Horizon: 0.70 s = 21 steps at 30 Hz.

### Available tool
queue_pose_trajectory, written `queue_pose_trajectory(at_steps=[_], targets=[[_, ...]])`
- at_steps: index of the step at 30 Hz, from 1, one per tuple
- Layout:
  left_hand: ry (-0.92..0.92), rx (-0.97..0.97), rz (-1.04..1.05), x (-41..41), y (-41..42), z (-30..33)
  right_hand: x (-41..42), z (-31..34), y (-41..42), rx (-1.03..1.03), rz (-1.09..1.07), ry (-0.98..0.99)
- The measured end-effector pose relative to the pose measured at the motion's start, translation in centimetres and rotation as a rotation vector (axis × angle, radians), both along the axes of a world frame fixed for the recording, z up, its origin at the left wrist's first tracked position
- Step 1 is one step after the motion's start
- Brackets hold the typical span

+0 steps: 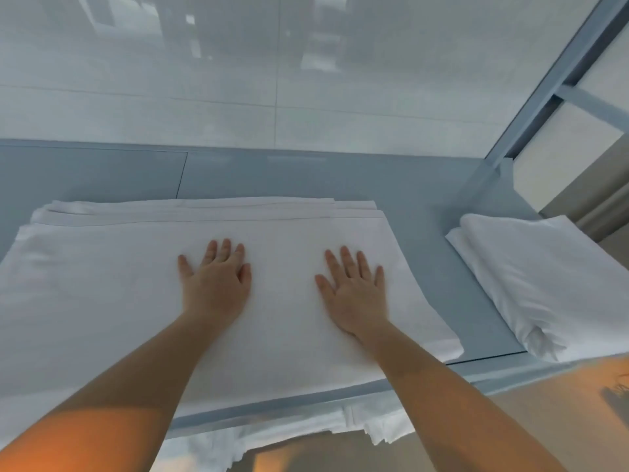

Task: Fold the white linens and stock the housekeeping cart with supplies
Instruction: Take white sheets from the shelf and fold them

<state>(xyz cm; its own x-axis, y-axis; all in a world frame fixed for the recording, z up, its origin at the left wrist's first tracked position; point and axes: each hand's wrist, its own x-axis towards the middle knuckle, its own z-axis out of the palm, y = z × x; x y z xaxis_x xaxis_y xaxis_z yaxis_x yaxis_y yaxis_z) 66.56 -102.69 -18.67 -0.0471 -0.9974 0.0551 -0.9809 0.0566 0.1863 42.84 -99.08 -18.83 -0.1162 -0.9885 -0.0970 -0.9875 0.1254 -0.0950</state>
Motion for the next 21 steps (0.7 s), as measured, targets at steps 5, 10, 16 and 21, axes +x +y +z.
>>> queue_pose_trajectory(at_steps=[5, 10, 16, 21], targets=[[-0.036, 0.239, -0.040, -0.7, 1.7, 2.2, -5.6, 0.4, 1.3, 0.048, -0.072, -0.011], [-0.048, 0.350, -0.200, -5.7, 10.4, 1.9, -5.1, 1.2, 1.3, 0.105, -0.072, 0.000], [-0.110, 0.255, -0.175, -6.6, 13.3, 0.7, 2.8, 2.1, 5.0, 0.181, -0.006, -0.126], [-0.121, 0.224, -0.155, -6.6, 13.7, 0.0, 4.9, 1.1, 9.8, -0.072, 0.128, -0.132]])
